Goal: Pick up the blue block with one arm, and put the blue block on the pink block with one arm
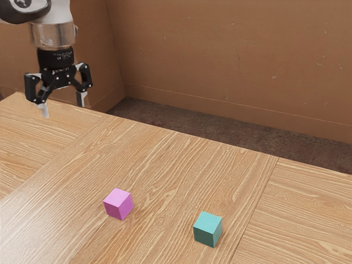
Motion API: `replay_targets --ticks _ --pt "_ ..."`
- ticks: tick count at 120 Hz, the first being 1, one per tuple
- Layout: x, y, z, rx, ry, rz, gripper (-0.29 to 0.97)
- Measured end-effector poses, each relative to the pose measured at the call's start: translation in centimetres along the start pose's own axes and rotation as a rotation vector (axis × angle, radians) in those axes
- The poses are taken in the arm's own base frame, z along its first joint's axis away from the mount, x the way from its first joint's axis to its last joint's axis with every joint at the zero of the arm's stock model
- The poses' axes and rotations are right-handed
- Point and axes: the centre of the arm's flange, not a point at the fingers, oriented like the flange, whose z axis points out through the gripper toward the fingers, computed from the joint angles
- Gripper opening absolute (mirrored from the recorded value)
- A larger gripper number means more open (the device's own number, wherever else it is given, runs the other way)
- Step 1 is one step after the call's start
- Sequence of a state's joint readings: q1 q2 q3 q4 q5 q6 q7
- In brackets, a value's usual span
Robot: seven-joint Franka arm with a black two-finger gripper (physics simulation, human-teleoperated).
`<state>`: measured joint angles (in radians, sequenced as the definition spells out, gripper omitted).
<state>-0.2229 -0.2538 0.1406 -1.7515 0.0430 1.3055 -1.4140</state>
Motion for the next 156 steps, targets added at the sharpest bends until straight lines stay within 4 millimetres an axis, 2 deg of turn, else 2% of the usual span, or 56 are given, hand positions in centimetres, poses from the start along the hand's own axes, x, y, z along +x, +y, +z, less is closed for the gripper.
replay_targets --ticks 9,17,30,37,43,57,65,75,90,104,111,141,156 --pt "0.2 0.7 1.6 -0.019 -0.008 -0.023 0.68" --pt "-0.5 2.0 5.8 0.007 -0.05 -0.025 0.68" --pt "-4.6 4.7 10.0 0.026 -0.104 0.027 0.68" --pt "-8.2 6.1 11.3 0.023 -0.103 0.105 0.68" --pt "-9.9 7.0 11.9 0.011 -0.102 0.165 0.68" --pt "-12.1 7.9 12.5 -0.024 -0.102 0.29 0.68" --pt "-13.0 9.4 14.0 -0.028 -0.1 0.366 0.68" --pt "-14.1 11.6 16.2 -0.022 -0.092 0.469 0.68" --pt "-15.9 15.0 20.6 -0.035 -0.069 0.631 0.68" --pt "-19.9 17.0 24.7 -0.052 -0.048 0.811 0.68" --pt "-21.2 17.8 26.3 -0.07 -0.04 0.887 0.68" --pt "-23.4 20.2 30.7 -0.137 -0.011 1.132 0.68" --pt "-23.5 21.0 31.9 -0.16 0.014 1.236 0.68"
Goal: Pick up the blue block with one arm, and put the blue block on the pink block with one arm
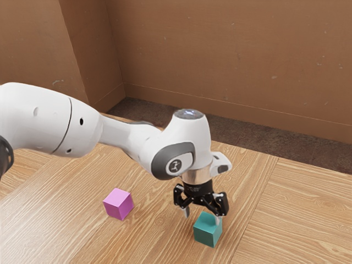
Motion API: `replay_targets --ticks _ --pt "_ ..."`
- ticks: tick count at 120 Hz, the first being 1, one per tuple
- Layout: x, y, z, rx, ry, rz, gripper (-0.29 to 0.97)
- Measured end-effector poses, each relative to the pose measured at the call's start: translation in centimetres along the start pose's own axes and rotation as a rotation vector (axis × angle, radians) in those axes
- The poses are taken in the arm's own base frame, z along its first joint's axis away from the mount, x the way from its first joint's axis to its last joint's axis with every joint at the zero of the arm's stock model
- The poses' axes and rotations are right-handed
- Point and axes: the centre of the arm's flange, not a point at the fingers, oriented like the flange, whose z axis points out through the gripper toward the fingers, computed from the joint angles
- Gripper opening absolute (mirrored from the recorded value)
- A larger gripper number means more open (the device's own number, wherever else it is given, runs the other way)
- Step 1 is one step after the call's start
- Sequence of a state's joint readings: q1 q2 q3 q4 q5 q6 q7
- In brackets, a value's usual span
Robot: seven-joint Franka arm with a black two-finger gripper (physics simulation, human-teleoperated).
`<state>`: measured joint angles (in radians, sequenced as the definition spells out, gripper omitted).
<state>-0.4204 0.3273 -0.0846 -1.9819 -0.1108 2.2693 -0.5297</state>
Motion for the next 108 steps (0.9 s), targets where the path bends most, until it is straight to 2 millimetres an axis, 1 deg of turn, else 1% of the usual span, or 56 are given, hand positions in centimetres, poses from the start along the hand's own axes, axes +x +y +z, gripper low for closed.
replay_targets --ticks 29,39,47,60,82,95,108 --pt "0.7 0.2 1.9 -0.015 0.032 0.145 0.68" --pt "0.1 1.0 2.1 -0.028 0.035 0.185 0.68" --pt "0.0 1.2 2.2 -0.038 0.04 0.207 0.68" --pt "0.3 0.9 2.2 -0.047 0.048 0.232 0.68" --pt "0.5 0.4 2.9 -0.047 0.044 0.248 0.68" --pt "0.6 0.2 3.9 -0.042 0.029 0.255 0.68" --pt "0.6 0.1 4.5 -0.039 0.023 0.262 0.68"
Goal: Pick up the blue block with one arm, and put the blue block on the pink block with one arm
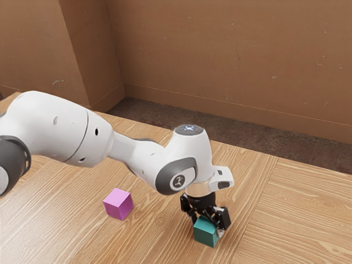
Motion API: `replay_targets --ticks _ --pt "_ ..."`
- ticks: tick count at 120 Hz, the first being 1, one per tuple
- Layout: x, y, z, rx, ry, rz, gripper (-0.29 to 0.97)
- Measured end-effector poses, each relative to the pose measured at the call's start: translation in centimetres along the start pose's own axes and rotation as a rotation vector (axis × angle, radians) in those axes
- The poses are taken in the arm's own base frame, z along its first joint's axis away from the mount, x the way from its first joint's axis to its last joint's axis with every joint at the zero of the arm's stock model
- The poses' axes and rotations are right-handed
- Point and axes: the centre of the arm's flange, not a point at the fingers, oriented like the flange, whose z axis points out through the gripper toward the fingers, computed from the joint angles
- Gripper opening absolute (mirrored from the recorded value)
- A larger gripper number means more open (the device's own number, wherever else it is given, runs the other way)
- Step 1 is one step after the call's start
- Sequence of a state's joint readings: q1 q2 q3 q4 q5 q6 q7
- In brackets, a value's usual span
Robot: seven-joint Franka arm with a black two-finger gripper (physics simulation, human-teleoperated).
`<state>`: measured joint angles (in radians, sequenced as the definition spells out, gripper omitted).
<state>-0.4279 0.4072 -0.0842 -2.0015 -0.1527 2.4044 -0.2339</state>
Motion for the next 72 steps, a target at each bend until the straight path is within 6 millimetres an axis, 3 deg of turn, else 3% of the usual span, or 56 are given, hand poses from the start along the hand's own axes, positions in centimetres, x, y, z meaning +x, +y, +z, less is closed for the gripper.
replay_targets --ticks 41,55,72 --pt "-0.17 -0.08 0.91 0.008 -0.012 0.022 0.68" --pt "-0.18 -0.01 0.92 0.013 -0.011 0.03 0.51" --pt "-0.13 0.02 0.53 0.019 -0.003 0.037 0.47"
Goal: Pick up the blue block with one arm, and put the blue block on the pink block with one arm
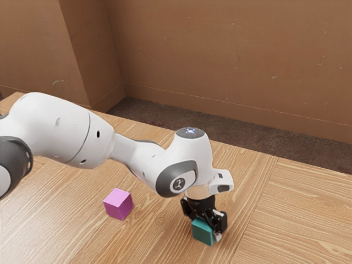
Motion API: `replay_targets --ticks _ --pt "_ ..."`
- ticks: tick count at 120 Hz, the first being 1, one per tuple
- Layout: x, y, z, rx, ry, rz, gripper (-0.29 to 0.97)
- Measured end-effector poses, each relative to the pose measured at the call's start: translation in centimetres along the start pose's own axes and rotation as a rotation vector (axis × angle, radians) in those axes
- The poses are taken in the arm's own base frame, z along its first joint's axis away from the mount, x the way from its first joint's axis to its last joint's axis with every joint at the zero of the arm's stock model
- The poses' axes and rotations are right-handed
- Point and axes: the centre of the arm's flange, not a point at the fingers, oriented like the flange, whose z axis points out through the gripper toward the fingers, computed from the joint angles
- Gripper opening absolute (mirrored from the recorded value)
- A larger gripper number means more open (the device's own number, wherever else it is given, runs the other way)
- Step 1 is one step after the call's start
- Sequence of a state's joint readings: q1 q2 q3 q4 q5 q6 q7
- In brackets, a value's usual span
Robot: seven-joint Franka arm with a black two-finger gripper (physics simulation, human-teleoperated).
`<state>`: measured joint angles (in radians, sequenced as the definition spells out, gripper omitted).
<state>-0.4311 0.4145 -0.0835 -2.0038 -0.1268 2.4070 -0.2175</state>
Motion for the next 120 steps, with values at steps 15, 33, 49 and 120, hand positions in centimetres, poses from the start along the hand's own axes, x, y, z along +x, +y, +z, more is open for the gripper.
replay_targets --ticks 15,33,49,120 --pt "0.1 0.0 -1.4 0.008 0.024 0.015 0.41" --pt "-0.2 -0.6 -4.1 0.022 0.062 0.022 0.37" --pt "-2.5 -6.6 -10.2 0.049 0.136 -0.049 0.33" --pt "-10.2 -25.2 -14.3 0.136 0.092 -0.384 0.28"
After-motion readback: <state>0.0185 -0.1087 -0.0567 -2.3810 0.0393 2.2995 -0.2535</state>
